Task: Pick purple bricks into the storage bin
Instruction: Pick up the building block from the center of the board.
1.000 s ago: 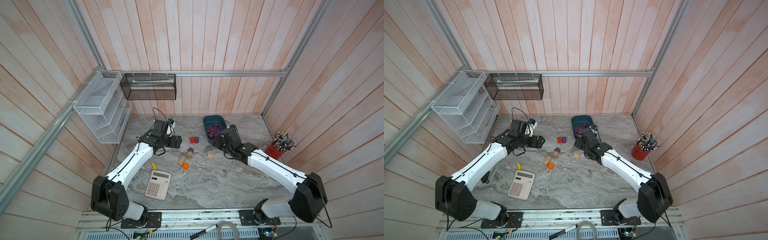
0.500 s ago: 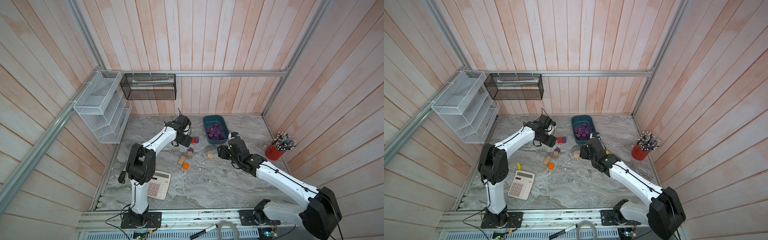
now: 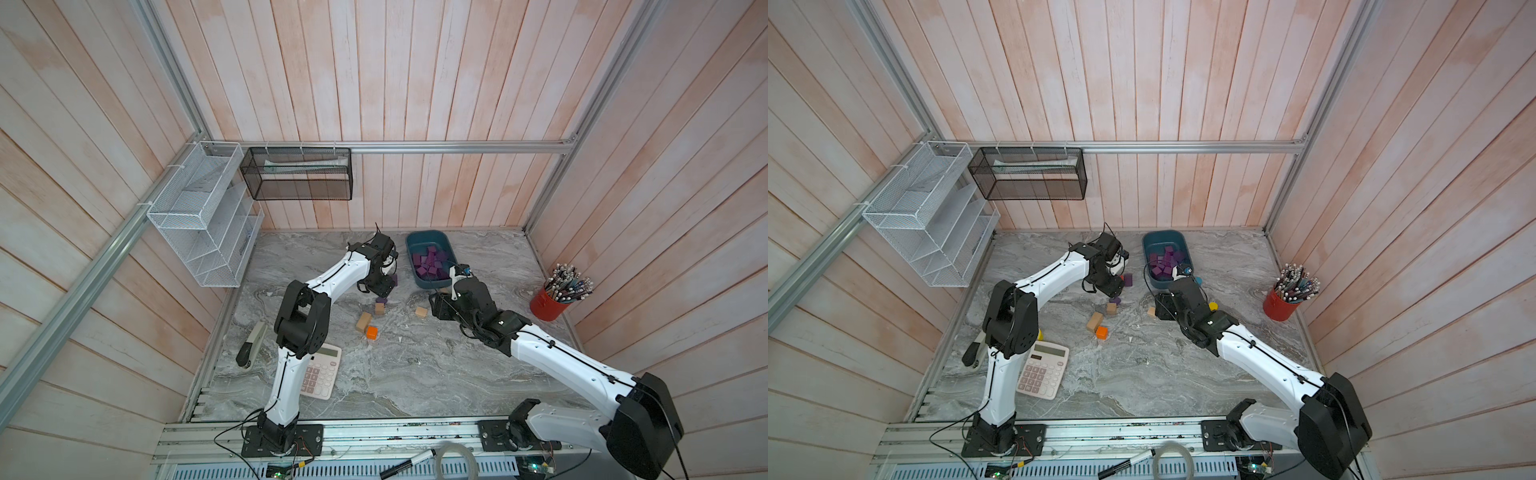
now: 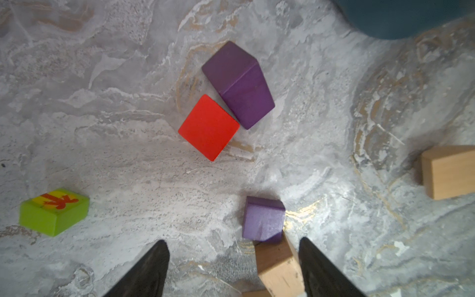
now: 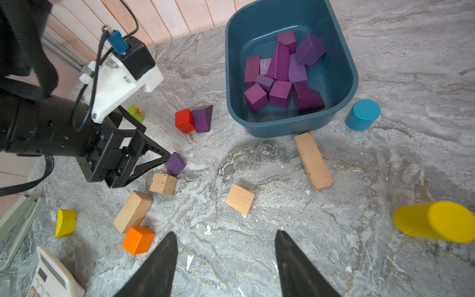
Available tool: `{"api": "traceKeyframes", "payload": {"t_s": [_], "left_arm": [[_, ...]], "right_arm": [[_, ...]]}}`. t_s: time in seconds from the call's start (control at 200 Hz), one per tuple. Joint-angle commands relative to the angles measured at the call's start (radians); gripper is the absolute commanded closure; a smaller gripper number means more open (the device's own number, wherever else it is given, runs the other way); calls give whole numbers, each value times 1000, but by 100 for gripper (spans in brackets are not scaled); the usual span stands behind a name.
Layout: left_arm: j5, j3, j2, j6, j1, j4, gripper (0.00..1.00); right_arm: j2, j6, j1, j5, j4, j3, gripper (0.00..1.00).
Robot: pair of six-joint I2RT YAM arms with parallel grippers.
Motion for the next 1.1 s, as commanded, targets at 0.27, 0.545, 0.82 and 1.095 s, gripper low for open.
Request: {"api": "traceKeyframes", "payload": {"t_s": [0.27,0.545,0.82,1.095], "left_arm": [[28,45,69,20,-21,-45,38],[27,50,97,17,-35,-37,37],[23,75,129,23,-43,-51,37],[10,90,150,25,-45,-62,38]], "right_arm": [[-29,-1,7,51,14,-18,38],[-35,1,8,47,10,-23,38],[-49,5,7,50,5,-29,38],[-52,10,8,56,7,-34,38]]}}
